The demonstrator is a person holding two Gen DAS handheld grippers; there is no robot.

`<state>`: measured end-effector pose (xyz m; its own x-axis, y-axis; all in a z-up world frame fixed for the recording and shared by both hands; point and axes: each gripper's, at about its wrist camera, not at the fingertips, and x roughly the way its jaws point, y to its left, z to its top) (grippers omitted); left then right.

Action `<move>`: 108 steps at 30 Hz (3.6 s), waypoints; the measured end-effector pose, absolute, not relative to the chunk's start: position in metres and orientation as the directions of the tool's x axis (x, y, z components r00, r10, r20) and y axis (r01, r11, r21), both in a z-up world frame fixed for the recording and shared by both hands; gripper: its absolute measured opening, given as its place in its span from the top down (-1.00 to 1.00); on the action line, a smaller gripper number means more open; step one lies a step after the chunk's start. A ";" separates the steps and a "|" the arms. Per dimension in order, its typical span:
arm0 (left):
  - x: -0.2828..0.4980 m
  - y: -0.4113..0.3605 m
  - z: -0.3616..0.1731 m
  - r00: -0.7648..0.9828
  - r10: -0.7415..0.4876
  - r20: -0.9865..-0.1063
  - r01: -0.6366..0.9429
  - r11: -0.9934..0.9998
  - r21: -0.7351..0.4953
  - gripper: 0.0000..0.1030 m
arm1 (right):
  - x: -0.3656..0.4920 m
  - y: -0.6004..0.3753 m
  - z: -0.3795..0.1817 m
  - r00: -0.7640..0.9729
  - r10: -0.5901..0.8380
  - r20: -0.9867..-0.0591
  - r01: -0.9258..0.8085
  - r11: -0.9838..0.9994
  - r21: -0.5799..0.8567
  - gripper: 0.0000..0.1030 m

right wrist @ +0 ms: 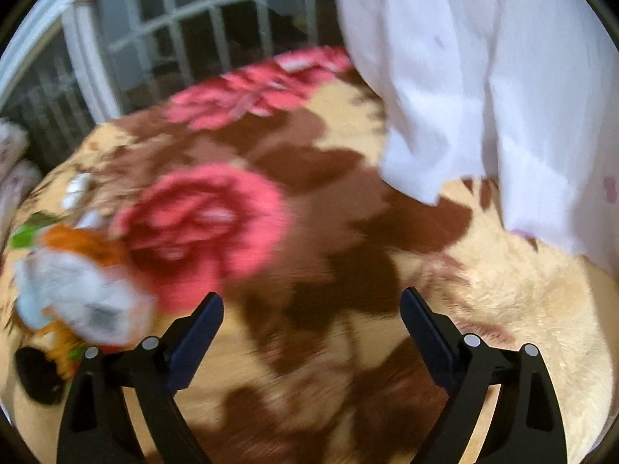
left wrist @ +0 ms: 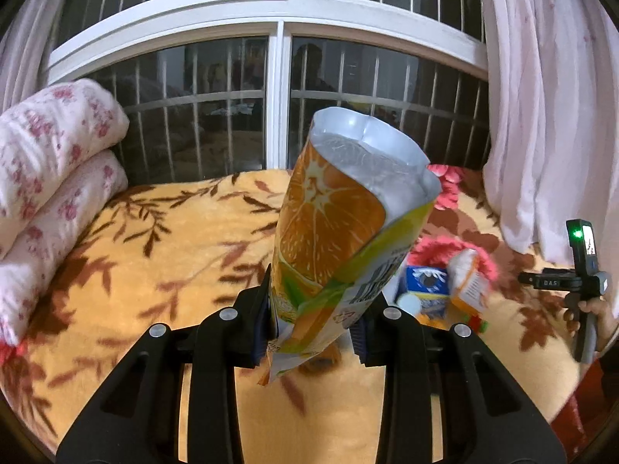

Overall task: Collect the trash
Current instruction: 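Carry the carton with the left gripper while the right gripper grasps the orange snack bag, then lower both held items over the orange bucket and open both grippers, then grasp the brown cloth with the left gripper while the right gripper grasps a black item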

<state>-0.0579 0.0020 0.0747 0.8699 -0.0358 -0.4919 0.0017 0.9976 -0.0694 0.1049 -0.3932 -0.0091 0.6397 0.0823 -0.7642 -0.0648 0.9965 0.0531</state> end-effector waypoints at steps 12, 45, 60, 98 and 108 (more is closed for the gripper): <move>-0.121 0.002 0.052 0.850 -0.053 -0.525 -0.009 0.993 -0.115 0.37 | 0.064 -0.279 0.016 0.692 0.279 -0.665 -0.374 0.927 -0.001 -0.90; -0.224 -0.042 0.011 0.760 -0.250 -0.600 0.231 0.967 -0.110 0.37 | -0.141 -0.280 0.054 0.623 0.542 -0.564 -0.525 0.824 0.213 0.52; -0.259 -0.032 -0.107 0.475 -0.283 -0.833 0.208 0.956 -0.206 0.37 | -0.229 -0.248 -0.095 0.302 0.565 -0.767 -0.466 0.790 0.398 0.51; -0.227 -0.026 -0.046 0.612 -0.028 -0.790 0.096 0.995 0.039 -0.59 | -0.184 -0.242 -0.031 0.440 0.517 -0.735 -0.430 0.839 0.332 -0.43; -0.175 -0.006 -0.001 0.711 -0.025 -0.702 0.041 0.999 0.005 -0.74 | -0.104 -0.228 0.003 0.532 0.483 -0.696 -0.442 0.859 0.258 -0.45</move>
